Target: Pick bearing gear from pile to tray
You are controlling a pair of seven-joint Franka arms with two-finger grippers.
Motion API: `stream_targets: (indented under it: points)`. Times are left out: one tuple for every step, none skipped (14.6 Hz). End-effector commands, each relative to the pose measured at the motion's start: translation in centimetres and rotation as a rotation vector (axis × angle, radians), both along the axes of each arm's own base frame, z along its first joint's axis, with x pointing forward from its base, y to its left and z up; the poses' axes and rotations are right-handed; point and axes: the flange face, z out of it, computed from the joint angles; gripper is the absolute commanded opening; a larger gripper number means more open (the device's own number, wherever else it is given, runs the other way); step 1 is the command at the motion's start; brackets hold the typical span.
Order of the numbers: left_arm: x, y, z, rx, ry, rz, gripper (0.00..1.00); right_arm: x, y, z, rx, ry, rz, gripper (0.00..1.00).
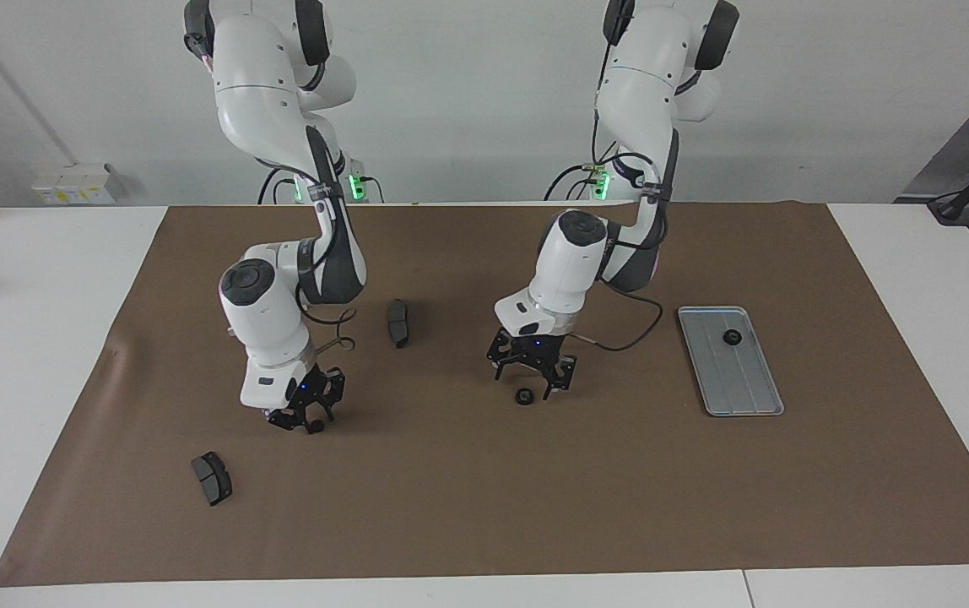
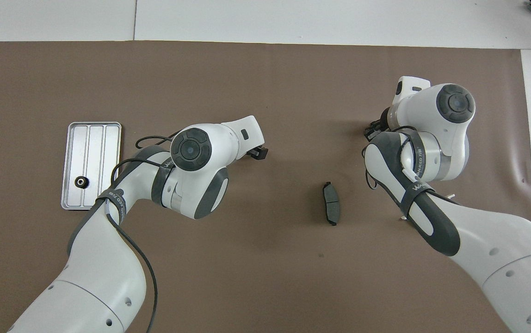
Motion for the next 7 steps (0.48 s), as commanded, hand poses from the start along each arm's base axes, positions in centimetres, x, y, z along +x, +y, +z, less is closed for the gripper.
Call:
stream_targets:
  points:
    - [-0.3, -0.1, -0.4, -0.012, -0.023, 0.009, 1.00, -0.5, -0.5, -0.4, 0.007, -0.003, 0.029, 0.00]
    - [-0.4, 0.1, -0.7, -0.013, -0.028, 0.012, 1.00, -0.5, -0.4, -0.4, 0.009, -0.001, 0.028, 0.00]
    - [-0.5, 0.3, -0.9, -0.012, -0.031, 0.011, 1.00, -0.5, -0.3, -0.3, 0.010, -0.001, 0.027, 0.00]
    - [-0.7, 0.4, -1.1, -0.011, -0.037, 0.009, 1.00, -0.4, -0.1, 0.3, 0.015, 0.002, 0.019, 0.00]
    - [-0.7, 0.6, -1.3, -0.009, -0.040, 0.008, 1.00, -0.4, 0.1, 1.5, 0.024, 0.002, -0.010, 0.00]
    - [-0.8, 0.5, -1.5, -0.007, -0.040, 0.005, 0.99, -0.4, 0.2, 2.8, 0.040, 0.002, -0.076, 0.00]
    - [-0.8, 0.6, -1.4, -0.006, -0.044, 0.001, 0.91, -0.4, 0.2, 4.2, 0.060, 0.000, -0.162, 0.00]
